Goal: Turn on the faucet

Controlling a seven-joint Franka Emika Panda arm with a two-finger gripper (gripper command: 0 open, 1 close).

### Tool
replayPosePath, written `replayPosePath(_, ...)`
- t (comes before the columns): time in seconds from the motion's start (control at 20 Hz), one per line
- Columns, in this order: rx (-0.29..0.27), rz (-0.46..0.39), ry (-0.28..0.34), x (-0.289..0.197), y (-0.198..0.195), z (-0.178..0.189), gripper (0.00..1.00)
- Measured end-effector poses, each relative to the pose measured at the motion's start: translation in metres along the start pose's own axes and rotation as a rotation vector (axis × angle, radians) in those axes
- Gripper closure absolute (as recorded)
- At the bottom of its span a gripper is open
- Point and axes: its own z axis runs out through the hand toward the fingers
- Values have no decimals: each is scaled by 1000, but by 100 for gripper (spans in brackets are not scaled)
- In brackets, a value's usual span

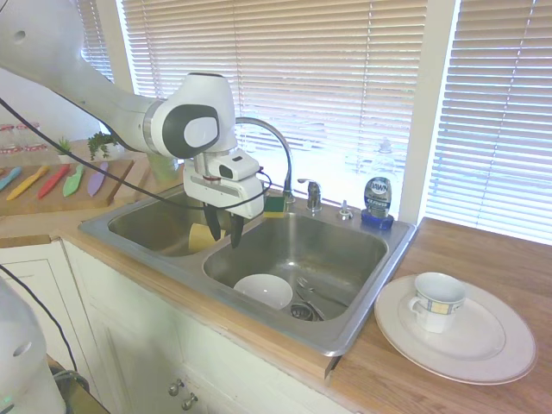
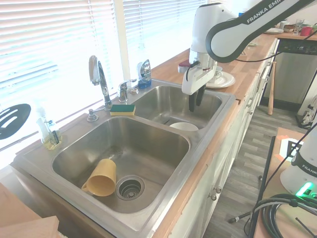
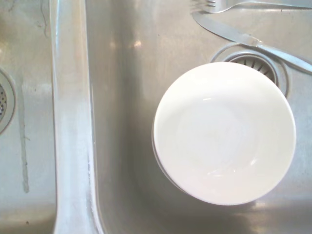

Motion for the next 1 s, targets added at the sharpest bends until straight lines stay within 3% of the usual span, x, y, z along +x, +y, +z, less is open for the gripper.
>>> replayPosePath(0.5,5,2,4,15,-17,0,100)
replayPosePath(1.0,26,21,43,96,-98,4,100)
